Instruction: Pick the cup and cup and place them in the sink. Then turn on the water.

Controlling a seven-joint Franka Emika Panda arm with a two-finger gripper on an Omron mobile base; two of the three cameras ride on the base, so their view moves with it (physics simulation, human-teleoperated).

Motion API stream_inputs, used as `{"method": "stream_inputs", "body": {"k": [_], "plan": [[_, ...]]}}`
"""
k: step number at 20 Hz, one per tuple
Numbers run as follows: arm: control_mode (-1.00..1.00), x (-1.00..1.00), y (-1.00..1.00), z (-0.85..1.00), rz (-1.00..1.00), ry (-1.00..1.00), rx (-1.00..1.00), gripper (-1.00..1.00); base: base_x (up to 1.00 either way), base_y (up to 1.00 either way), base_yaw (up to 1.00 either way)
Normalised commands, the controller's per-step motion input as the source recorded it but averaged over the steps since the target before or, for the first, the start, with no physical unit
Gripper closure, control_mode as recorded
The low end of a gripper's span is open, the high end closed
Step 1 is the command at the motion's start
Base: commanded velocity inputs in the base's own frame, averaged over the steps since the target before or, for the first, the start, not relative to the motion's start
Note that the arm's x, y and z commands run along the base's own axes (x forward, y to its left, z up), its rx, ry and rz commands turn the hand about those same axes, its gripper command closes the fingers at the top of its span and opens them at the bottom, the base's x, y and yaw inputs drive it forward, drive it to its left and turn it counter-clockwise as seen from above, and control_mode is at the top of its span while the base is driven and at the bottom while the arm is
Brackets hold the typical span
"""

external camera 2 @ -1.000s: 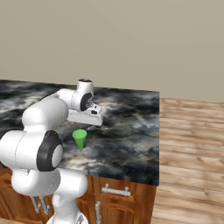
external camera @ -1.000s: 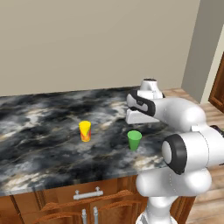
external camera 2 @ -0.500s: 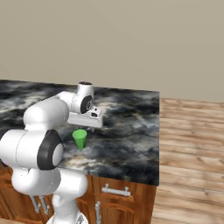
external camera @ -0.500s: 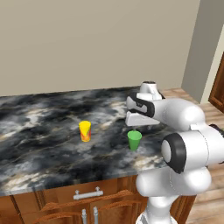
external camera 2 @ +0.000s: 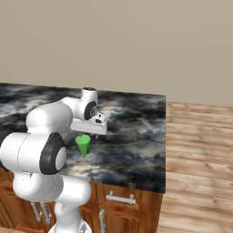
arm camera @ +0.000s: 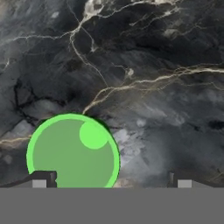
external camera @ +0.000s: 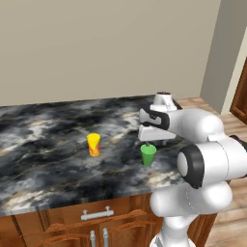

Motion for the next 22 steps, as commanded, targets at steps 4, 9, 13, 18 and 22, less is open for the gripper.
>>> {"method": "stream_inputs", "body": {"k": [4,9,13,18,22], "plan": [[-1.0,0.01,0.0,-0.11,0.01,0.01,0.0,-1.0,0.0,0.0,0.0],[-1.0,0.0,0.0,-0.12,0.0,0.0,0.0,-1.0,0.0,0.0,0.0],[-1.0,0.02,0.0,-0.12,0.0,0.02,0.0,-1.0,0.0,0.0,0.0],[-1.0,0.08,0.0,-0.09,0.0,0.01,0.0,-1.0,0.0,0.0,0.0],[-1.0,0.11,0.0,-0.08,0.0,0.01,0.0,-1.0,0.0,0.0,0.0]]}}
